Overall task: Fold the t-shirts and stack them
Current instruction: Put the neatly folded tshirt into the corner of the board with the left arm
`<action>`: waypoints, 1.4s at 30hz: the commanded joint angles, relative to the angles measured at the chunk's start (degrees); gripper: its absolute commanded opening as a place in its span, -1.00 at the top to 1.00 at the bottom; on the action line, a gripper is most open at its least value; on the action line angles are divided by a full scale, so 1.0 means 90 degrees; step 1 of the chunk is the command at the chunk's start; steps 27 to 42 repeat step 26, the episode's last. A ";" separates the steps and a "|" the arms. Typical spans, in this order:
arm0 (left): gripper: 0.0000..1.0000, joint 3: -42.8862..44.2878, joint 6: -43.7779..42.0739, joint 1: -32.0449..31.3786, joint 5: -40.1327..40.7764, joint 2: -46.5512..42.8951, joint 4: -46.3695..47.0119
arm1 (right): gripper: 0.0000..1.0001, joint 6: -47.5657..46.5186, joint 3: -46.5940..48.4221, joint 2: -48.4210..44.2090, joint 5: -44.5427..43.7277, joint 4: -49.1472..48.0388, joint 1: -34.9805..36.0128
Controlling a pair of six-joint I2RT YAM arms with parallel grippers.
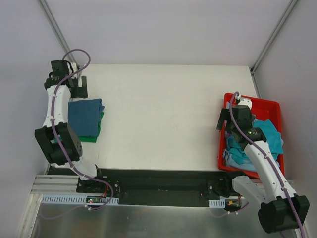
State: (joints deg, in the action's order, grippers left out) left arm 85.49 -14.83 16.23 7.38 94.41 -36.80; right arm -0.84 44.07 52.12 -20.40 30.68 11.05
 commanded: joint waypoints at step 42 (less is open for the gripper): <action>-0.98 -0.5066 0.4880 -0.2526 -0.1093 -0.5461 0.3083 | -0.93 0.0865 -0.0893 -0.1464 0.1603 -0.1289 -0.0036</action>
